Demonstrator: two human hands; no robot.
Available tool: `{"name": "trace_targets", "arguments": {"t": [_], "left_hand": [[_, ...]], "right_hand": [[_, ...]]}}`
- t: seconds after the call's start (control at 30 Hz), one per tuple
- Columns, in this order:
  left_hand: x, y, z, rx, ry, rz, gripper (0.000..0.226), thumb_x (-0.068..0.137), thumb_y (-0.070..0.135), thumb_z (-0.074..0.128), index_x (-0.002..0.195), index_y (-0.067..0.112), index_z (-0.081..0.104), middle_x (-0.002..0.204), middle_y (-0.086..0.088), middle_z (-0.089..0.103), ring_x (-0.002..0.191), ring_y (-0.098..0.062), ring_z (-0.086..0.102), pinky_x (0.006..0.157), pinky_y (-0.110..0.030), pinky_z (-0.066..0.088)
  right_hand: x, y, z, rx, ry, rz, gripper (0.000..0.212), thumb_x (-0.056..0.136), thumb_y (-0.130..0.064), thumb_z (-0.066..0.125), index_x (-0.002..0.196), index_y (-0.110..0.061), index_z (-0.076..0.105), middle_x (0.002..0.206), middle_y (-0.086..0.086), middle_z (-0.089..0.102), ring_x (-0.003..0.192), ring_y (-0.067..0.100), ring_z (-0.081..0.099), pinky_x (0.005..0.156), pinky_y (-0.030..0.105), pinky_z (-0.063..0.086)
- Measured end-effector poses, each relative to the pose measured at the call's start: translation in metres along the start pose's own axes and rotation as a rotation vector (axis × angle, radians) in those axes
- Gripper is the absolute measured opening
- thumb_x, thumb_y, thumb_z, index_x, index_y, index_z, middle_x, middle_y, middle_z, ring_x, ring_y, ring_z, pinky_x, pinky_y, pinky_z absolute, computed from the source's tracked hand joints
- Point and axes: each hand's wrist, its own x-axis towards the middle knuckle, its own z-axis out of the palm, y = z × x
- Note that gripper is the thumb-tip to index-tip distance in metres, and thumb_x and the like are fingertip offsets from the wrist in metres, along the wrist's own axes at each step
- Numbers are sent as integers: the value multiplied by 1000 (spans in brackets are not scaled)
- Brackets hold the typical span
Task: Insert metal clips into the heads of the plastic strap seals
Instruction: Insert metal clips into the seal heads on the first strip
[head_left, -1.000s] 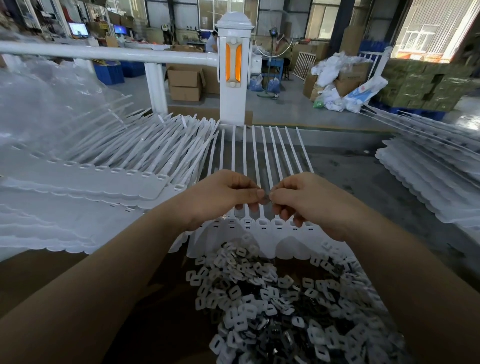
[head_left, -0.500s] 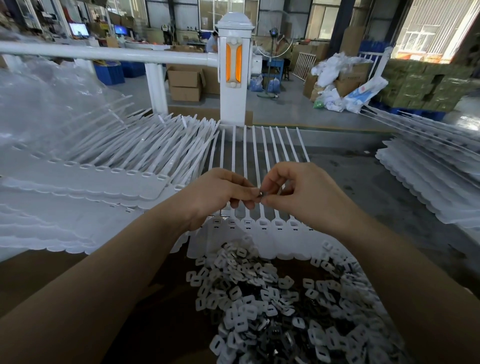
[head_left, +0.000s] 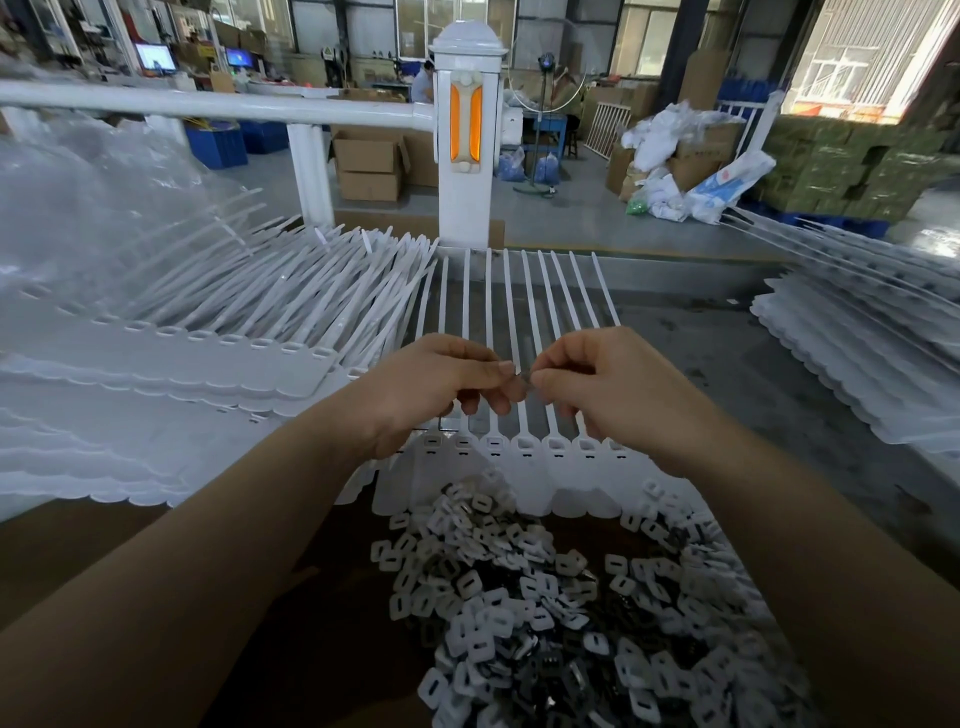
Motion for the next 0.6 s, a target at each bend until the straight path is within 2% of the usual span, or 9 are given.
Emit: {"name": "trace_targets", "arguments": {"t": [0.13,0.27,0.37,0.5,0.6], "left_hand": [[1,1,2,8,22,20,19,95,23,58,90,16,75,74,7,69,64,-3,50,62,-22,35],[1,2,3,16,22,43,18,93,28,62,89,18,75,74,7,69,67,-5,50,64,-24,36],[1,2,3,22,9,24,21,91,34,63,84,20,77,74,6,70,64,-3,51,64,-24,36],[1,1,5,7,12,1,22,90,35,63,79,21,76,75,4,71,63,-3,52,64,-25,36],[1,0,5,15,14,-2,20,90,32,64,78,21,75,75,4,71,61,-1,52,62,-23,35]], "right_hand": [[2,1,-3,163,-46,135,12,93,-17,59,85,-16,68,66,-5,67,56,6,58,47,18,43],[3,0,-3,183,-66,171,14,93,-18,58,84,-15,69,64,-7,68,56,6,58,47,18,43],[1,-1,-2,96,-23,110,14,92,-19,59,81,-19,68,64,-8,66,52,1,56,47,16,43],[0,-3,1,-21,54,-27,11,88,-19,63,78,-21,68,53,-12,57,38,0,47,39,10,35],[0,-2,2,-53,54,-69,8,86,-18,65,80,-21,69,60,-9,60,39,-1,49,39,9,34]]}}
